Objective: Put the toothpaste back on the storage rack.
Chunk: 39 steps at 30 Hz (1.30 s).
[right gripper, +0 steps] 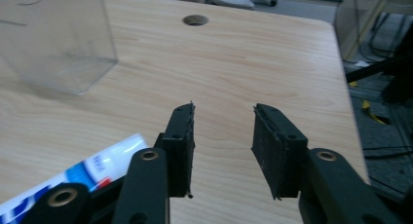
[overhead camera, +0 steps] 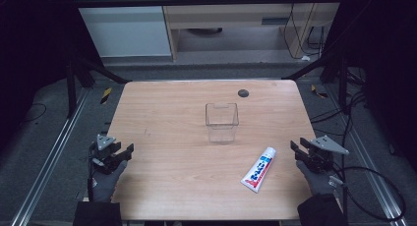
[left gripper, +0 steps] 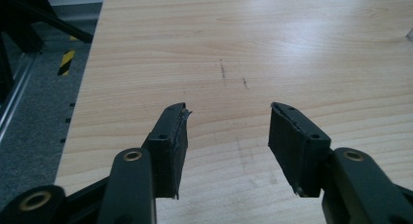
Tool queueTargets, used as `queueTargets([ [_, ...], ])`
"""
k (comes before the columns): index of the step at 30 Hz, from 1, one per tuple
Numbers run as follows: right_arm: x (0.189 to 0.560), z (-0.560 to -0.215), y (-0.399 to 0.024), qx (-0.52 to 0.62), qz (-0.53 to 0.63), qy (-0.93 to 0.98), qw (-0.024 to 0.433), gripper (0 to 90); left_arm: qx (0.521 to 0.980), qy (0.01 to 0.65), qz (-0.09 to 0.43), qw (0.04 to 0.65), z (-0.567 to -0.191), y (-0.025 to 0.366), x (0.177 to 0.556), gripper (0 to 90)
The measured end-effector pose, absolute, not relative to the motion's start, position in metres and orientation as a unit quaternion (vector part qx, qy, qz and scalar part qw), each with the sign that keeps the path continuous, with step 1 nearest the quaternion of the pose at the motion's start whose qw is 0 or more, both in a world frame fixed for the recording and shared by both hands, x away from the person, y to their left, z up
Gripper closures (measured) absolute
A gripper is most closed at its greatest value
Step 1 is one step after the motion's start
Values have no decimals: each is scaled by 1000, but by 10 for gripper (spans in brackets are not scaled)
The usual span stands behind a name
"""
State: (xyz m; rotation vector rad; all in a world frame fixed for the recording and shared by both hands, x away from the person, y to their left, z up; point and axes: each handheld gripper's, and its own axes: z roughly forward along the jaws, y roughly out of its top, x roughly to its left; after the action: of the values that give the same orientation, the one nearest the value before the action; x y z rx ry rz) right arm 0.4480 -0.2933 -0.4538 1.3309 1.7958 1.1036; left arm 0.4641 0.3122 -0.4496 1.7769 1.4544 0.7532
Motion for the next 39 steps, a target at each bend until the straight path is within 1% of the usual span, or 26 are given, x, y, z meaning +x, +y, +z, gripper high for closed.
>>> queueTargets([
  [10,437,-442,-261,464,422,723,290,792,690,555,271,377,-449,310,461,485],
  [14,434,-442,-244,442,432,739,269,850,693,550,266,382,-450,307,462,484],
  [15,434,-442,-244,442,432,739,269,850,695,548,264,383,-451,305,462,484],
  [17,433,-443,-231,430,432,752,252,892,705,540,266,375,-452,299,463,484],
  [20,433,-445,-220,419,431,765,232,900,710,535,264,373,-453,296,463,485],
  [25,434,-450,-204,411,423,779,212,900,713,534,266,369,-453,293,463,484],
  [32,436,-462,-187,402,403,799,191,900,718,532,265,362,-455,291,465,479],
  [39,439,-472,-176,398,379,815,183,900,725,530,264,353,-458,290,467,472],
])
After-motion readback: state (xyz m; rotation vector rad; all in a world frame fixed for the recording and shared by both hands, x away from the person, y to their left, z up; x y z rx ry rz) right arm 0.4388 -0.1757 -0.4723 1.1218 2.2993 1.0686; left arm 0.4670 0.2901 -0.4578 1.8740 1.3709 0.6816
